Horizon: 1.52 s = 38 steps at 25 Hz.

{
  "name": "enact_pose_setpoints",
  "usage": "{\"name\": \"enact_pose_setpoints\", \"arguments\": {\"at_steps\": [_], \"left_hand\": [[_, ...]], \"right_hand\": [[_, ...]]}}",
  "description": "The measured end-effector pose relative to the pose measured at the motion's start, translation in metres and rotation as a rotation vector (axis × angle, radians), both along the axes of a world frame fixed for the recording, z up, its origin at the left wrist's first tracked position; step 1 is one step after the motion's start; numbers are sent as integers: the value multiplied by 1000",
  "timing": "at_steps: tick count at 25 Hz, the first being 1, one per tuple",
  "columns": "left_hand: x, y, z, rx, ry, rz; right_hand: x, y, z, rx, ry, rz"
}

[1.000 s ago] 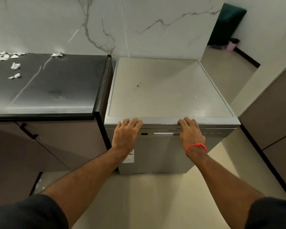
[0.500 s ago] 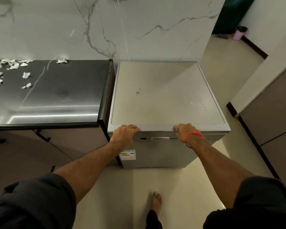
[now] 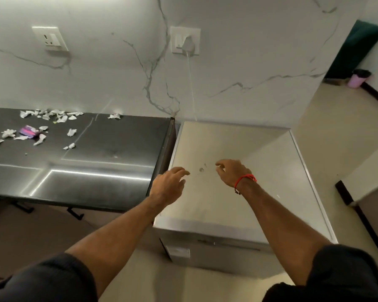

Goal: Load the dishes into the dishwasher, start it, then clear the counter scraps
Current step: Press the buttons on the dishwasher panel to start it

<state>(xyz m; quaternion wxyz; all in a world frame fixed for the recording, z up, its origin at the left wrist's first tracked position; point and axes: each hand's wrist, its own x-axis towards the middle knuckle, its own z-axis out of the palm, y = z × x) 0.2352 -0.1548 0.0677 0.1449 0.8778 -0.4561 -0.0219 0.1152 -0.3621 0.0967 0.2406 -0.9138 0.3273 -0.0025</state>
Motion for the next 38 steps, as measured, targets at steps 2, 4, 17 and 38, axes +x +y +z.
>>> {"name": "enact_pose_setpoints", "arguments": {"at_steps": [2, 4, 17, 38], "left_hand": [[43, -13, 17, -26, -45, 43], [88, -26, 36, -61, -80, 60], [332, -179, 188, -156, -248, 6], [325, -154, 161, -154, -396, 34]], "right_hand": [[43, -5, 21, 24, -117, 51], [82, -9, 41, 10, -194, 113], [288, -104, 183, -286, -444, 75], [288, -76, 154, -222, -508, 56]]}}
